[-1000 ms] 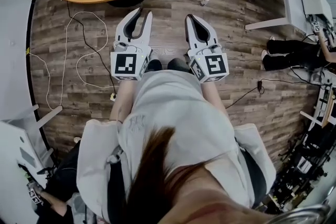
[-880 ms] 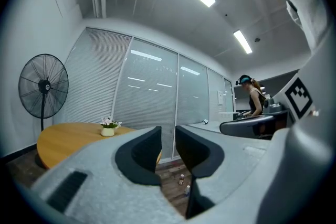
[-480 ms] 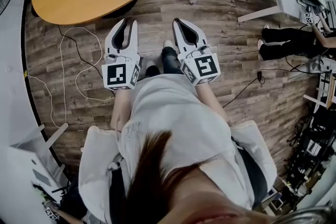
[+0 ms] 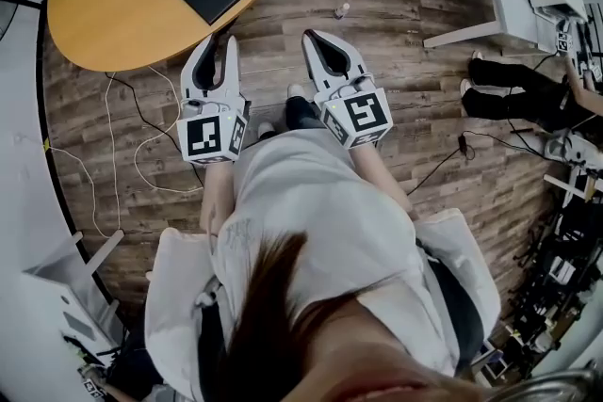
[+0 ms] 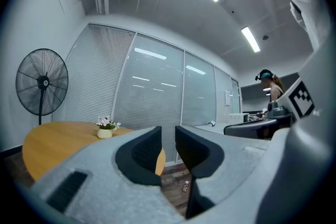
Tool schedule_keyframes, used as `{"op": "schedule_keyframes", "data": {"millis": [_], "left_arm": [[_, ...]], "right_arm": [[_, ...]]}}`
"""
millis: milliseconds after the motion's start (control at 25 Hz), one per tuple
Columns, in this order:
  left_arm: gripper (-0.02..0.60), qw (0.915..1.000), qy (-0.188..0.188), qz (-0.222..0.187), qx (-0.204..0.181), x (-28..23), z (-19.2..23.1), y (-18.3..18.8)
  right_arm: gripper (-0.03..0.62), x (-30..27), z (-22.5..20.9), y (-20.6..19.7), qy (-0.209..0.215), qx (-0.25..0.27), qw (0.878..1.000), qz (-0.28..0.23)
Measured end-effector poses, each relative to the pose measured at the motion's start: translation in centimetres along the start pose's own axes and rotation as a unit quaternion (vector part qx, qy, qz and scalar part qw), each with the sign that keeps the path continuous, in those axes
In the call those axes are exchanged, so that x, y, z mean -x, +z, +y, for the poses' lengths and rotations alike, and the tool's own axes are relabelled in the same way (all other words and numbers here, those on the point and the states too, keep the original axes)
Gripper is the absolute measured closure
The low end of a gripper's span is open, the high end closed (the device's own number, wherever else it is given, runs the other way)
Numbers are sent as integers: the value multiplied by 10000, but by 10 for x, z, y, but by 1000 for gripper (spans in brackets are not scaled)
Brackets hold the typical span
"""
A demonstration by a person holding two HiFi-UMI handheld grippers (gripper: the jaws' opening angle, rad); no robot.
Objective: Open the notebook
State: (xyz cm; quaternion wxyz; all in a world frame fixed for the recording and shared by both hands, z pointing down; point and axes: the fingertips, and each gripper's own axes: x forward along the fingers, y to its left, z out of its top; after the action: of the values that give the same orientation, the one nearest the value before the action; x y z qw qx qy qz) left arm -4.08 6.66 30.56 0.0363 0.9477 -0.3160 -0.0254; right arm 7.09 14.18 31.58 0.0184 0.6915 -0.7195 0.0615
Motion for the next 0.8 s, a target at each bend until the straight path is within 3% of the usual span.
{"op": "schedule_keyframes", "data": {"millis": [480,800], "left_arm": [[486,9976,663,-188,-8,-66,0,4],[488,9920,1251,-157,38,-67,14,-7]], "right_arm": [[592,-46,-83,15,424,80,9991,-8],[592,-62,-110,3,734,-8,9972,137]]}}
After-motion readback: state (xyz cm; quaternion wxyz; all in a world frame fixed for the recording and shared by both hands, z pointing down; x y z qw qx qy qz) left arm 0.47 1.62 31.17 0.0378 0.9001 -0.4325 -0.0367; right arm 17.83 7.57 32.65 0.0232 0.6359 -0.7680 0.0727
